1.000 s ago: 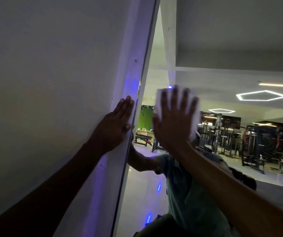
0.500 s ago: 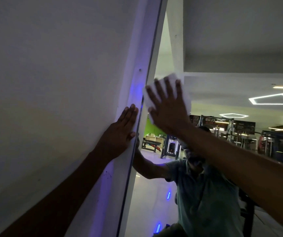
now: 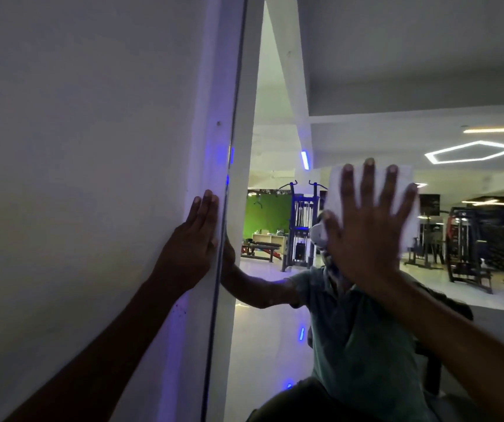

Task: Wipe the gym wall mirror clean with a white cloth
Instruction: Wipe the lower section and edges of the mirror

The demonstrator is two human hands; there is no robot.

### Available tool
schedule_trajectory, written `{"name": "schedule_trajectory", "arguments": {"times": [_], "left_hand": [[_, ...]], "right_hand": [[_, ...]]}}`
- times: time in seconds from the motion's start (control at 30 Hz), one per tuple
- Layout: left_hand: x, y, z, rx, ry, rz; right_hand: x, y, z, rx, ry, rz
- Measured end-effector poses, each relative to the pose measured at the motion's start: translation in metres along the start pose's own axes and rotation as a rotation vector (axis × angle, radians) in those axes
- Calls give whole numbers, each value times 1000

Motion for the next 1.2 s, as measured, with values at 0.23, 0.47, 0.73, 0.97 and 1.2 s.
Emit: {"name": "schedule_trajectory", "arguments": {"times": [0.23, 0.47, 0.73, 0.97, 1.2], "left_hand": [[2, -2, -1, -14, -5, -20], [4, 0, 5, -32, -39, -8], [28, 21, 16, 87, -152, 49], [37, 21, 12, 27, -60, 24], [45, 27, 27, -6, -185, 34]], "right_hand": [[23, 34, -157, -231, -418, -16], [75, 19, 14, -42, -88, -63], [83, 21, -20, -137, 333, -1], [99, 34, -120, -261, -389, -125], [100, 11, 36, -14, 93, -57]]}}
Point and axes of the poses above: each hand's wrist, its own x-axis away from the middle knuckle, its own y-axis out of the palm, z = x × y, the point moved 8 cm from there along -x, towards the middle knuckle, and after that the axes turned 1 degree about y, right-handed, at the moved point
